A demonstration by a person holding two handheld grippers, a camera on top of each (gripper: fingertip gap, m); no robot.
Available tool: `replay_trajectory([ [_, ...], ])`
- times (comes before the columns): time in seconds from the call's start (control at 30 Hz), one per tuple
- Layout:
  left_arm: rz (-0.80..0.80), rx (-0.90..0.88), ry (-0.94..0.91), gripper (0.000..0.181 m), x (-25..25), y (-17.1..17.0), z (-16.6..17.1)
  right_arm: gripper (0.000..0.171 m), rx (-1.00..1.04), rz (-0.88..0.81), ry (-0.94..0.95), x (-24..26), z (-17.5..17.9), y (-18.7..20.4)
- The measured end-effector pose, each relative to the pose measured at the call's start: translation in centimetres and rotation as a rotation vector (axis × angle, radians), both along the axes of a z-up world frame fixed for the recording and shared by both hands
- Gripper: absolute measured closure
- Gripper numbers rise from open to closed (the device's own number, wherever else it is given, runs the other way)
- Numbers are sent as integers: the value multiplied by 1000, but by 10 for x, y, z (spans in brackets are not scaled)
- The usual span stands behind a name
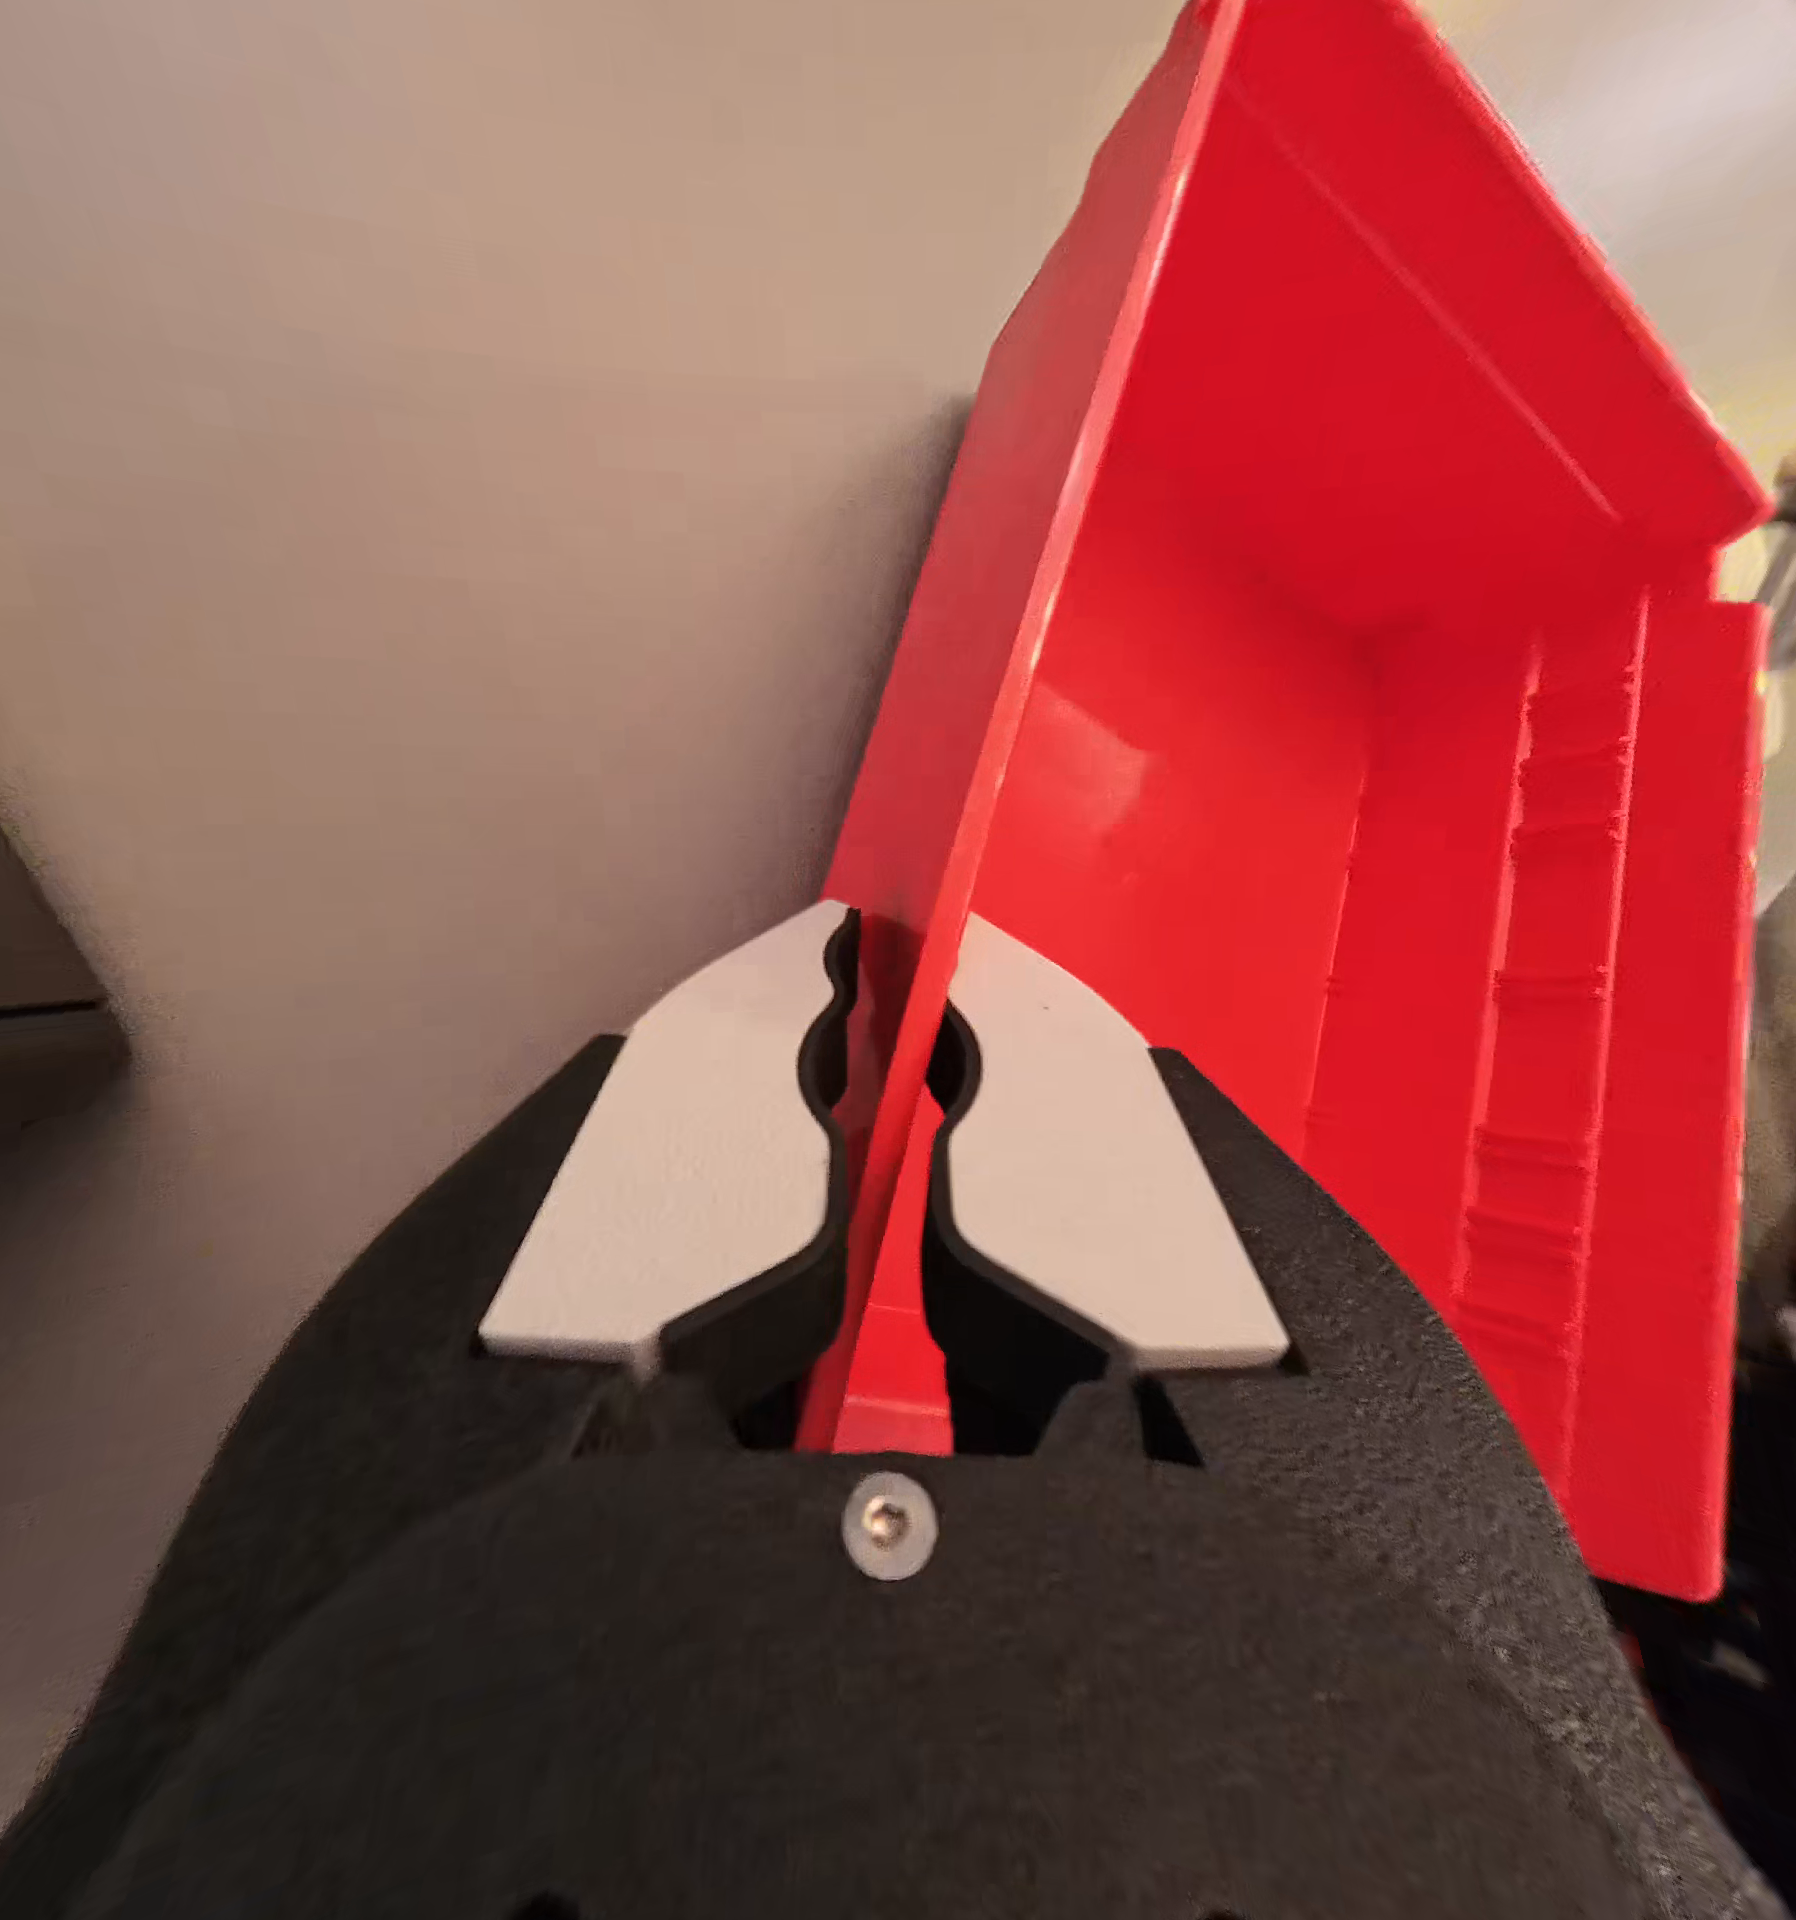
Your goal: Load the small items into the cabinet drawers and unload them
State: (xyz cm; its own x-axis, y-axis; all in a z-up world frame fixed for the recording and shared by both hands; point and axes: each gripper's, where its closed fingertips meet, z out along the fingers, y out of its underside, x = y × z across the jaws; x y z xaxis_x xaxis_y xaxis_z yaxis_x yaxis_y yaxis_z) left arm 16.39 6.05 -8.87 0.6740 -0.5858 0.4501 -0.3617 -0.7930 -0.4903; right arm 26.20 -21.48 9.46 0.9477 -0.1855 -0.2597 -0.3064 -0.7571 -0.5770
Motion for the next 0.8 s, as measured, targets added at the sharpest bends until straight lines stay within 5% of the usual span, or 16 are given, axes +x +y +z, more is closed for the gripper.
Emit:
replay_trajectory([
  [0.2,219,-47,-99,168,2,22,-14,137,-14,-11,56,3,-79,38],
  [0.43,236,-103,-194,157,12,14,-1,134,72,-83,10,-12,-141,108],
  [0.67,23,84,-161,159,9,3,6,136,-59,-244,-293,23,-164,110],
  [0.8,-112,271,-107,140,0,-12,22,138,-83,-263,-311,36,-168,111],
])
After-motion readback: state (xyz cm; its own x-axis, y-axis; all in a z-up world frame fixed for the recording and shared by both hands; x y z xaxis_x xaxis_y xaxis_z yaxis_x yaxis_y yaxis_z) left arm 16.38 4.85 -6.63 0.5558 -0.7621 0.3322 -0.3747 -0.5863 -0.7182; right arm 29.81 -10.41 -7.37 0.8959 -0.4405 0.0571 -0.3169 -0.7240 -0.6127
